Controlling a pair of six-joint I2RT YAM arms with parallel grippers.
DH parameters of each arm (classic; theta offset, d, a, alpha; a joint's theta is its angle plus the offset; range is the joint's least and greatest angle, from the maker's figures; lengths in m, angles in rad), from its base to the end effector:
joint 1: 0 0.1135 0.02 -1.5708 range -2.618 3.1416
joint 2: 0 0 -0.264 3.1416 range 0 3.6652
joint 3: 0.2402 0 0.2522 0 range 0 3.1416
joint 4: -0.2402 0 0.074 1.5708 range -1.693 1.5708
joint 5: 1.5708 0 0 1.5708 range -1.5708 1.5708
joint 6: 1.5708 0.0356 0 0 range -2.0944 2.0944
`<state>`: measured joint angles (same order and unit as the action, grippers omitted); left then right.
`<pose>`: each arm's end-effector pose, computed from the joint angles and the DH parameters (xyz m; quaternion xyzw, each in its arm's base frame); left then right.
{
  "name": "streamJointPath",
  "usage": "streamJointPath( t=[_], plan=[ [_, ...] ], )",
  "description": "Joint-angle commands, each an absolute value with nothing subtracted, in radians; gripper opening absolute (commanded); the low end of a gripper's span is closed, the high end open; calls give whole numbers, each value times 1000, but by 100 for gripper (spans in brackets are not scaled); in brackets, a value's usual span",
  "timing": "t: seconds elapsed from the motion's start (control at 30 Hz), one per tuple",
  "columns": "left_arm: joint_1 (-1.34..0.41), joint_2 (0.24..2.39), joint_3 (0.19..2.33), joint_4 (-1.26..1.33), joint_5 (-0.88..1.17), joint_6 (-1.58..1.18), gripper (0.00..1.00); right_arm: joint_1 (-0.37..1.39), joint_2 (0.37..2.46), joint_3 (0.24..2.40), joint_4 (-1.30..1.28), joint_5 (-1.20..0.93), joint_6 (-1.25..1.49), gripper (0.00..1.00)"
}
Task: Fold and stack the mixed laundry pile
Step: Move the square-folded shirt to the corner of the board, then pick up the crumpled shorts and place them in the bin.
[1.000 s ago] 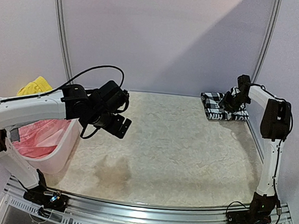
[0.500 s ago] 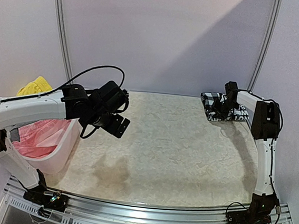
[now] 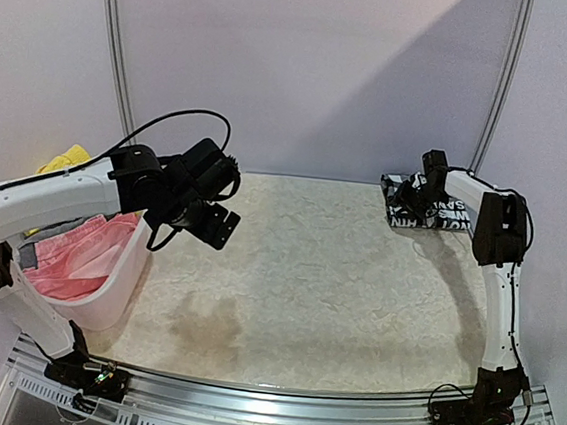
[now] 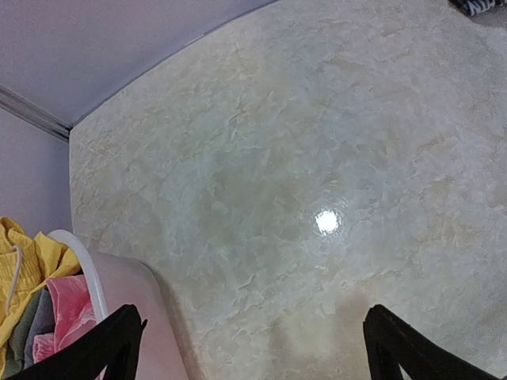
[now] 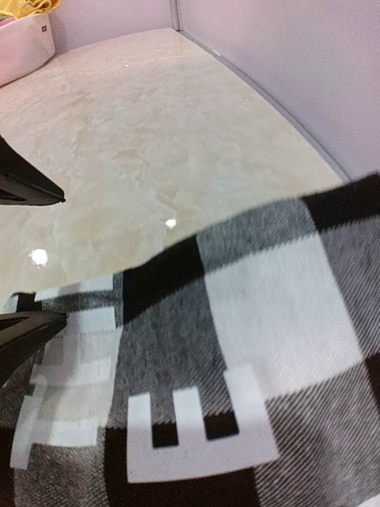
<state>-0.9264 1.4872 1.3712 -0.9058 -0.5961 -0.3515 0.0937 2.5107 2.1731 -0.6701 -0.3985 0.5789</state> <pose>0.1975 -0.2296 0.3196 0.1845 0.9049 0.0724 0.3766 0.5375 0.0644 0.1544 0.1728 0.9273 0.2694 0.1943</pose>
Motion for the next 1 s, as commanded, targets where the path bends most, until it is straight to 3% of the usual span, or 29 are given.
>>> streamJointPath(
  t=[0.0, 0.23, 0.5, 0.83, 0.97],
  plan=[
    [-875, 1493, 1431, -1006, -602, -410, 100, 110, 2400, 2224, -695, -422, 551, 46],
    [-795, 1390, 1399, -1075, -570, -502, 100, 127, 2212, 2166, -775, -388, 494, 48],
    [-684, 1270, 1350, -1244, -610, -582, 94, 201, 1921, 1837, -713, -363, 518, 50],
    [-329, 1167, 1300, -1296, -497, -528, 78, 317, 1654, 1502, -642, -345, 613, 51],
    [-175, 1192, 1287, -1303, -426, -478, 76, 354, 1573, 1405, -640, -329, 636, 51]
  ],
)
